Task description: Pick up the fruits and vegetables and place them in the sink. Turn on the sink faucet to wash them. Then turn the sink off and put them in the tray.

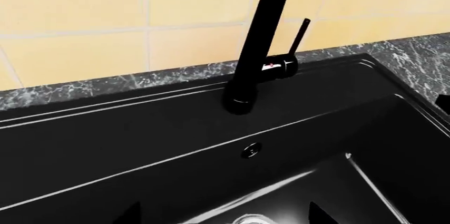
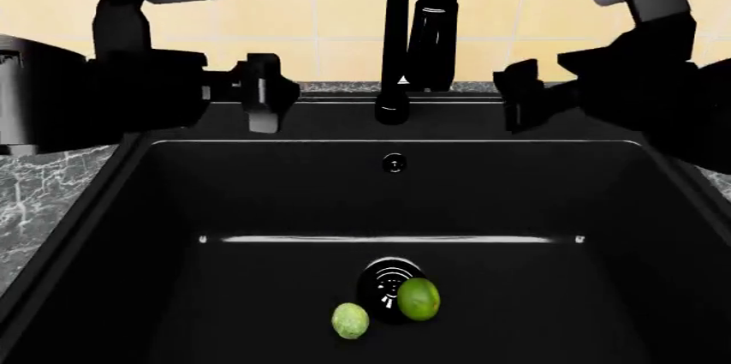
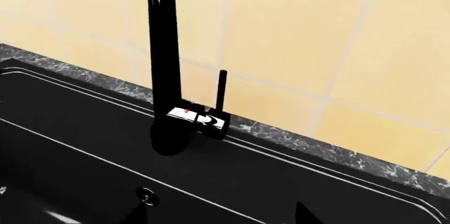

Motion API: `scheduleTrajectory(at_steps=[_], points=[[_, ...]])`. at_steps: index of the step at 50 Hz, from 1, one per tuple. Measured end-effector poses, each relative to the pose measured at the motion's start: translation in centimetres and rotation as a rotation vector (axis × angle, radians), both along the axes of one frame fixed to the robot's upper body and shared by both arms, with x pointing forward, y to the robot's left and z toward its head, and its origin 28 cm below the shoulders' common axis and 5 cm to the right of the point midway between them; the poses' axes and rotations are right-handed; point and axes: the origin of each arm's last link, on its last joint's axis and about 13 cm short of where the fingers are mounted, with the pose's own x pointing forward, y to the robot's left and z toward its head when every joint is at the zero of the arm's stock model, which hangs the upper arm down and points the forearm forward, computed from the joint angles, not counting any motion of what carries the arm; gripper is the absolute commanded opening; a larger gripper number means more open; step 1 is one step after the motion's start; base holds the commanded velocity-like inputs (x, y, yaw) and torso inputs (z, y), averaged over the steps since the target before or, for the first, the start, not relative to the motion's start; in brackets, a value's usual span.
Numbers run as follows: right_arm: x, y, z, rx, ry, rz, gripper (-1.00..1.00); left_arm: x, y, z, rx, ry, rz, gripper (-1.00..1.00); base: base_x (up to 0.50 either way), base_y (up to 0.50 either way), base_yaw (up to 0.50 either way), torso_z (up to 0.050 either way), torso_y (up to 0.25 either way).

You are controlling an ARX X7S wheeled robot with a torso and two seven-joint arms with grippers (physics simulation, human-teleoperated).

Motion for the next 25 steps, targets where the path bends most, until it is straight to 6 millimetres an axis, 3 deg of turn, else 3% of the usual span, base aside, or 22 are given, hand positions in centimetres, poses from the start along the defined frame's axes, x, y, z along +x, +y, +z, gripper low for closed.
scheduleTrajectory(at_steps=[10,25], points=[[3.0,-0.1,0.7,0.024,-0.107,-0.092,1.00,-1.1,0.6,1.3,-0.022,-0.037,0.048,1.00,0.00,0.00,0.00,0.000,0.000],[8.2,0.3,0.2,0.071,-0.207,-0.192,1.00,-1.8,1.0,2.0,-0.054,-0.060,0.074,1.00,0.00,0.00,0.00,0.000,0.000]])
